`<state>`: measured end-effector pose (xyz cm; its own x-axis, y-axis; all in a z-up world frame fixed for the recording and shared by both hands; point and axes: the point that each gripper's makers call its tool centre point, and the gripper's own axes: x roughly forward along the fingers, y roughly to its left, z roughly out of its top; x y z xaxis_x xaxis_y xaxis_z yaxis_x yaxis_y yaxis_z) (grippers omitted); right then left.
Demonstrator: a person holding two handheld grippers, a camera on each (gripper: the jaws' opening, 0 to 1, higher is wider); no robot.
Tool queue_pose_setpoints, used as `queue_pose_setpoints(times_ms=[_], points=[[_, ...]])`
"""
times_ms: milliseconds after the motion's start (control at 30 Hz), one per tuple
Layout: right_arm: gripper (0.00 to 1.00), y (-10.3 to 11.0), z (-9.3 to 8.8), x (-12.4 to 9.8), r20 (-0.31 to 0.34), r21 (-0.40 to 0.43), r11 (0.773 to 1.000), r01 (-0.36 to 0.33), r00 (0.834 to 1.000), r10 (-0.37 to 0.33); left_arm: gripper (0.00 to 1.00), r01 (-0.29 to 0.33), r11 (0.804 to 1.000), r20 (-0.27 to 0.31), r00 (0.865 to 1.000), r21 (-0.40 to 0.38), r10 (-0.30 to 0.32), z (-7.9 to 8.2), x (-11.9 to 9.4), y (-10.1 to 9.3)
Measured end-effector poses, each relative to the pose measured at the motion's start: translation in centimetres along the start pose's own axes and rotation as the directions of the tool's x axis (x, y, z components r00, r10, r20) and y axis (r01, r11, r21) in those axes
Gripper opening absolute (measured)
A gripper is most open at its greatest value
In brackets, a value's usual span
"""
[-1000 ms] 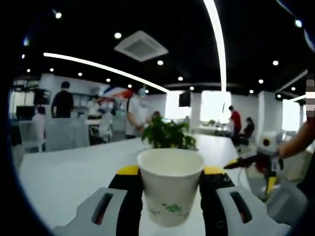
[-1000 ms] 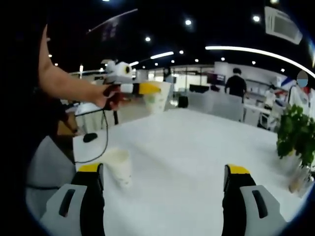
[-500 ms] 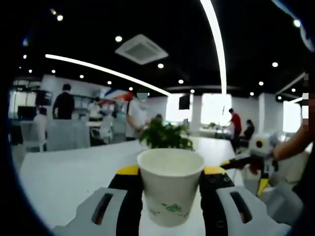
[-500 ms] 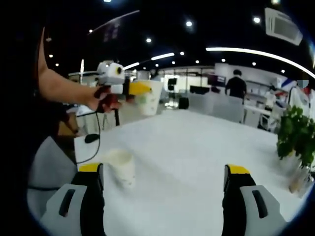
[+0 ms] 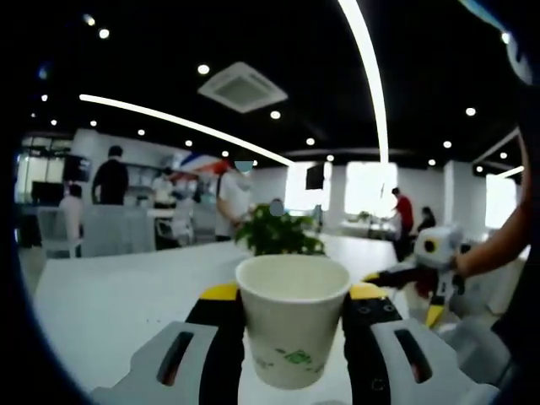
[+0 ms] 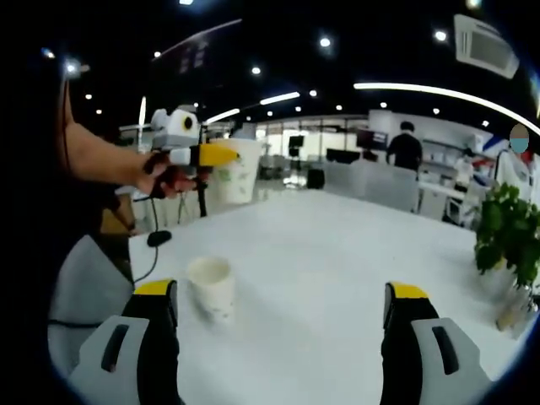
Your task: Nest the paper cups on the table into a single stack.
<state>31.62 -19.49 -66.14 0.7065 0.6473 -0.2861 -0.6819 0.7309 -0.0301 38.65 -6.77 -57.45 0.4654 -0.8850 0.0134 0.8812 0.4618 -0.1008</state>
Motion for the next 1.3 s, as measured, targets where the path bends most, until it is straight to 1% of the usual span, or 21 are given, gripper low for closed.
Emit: queue_pose_setpoints(times_ms=[200,400,600,800,900,1067,1300], points=[[1.00,0.3,0.1,0.2,0.001,-0.001,1.000,-0.005,1.000,0.005,0.43,-0.008,1.000,0.008,1.000,-0.013,0.008,0.0,-0.8,-0.7],[1.00,0.4,-0.2,0.4,-0.001,0.002,1.000,-0.010,1.000,0.010,0.43,-0.004,1.000,0.007,1.000,-0.020,0.005,-0.2,-1.4,-1.6],[1.00,0.6,-0.3,0.6,0.000,0.002,1.000,-0.019,1.000,0.019,0.44,-0.010,1.000,-0.002,1.000,-0.022,0.010,-0.9,-2.1,-2.3],[1.00,0.7,-1.1,0.7,-0.017,-0.001,0.999,-0.032,0.999,0.032,0.44,-0.018,1.000,-0.020,1.000,-0.022,0.018,-2.0,-2.7,-3.1],[1.00,0.6,-1.4,0.7,-0.021,0.003,1.000,-0.029,0.999,0.029,0.44,-0.022,1.000,-0.020,1.000,-0.022,0.022,-2.1,-2.9,-3.4],[1.00,0.8,-1.7,0.8,-0.027,0.006,0.999,-0.036,0.999,0.036,0.44,-0.034,0.999,0.000,0.999,-0.036,0.034,-1.7,-3.0,-3.4],[1.00,0.5,-1.8,0.6,-0.029,0.014,1.000,-0.028,0.999,0.028,0.44,-0.043,0.998,0.008,0.999,-0.050,0.044,-2.1,-2.9,-3.7]])
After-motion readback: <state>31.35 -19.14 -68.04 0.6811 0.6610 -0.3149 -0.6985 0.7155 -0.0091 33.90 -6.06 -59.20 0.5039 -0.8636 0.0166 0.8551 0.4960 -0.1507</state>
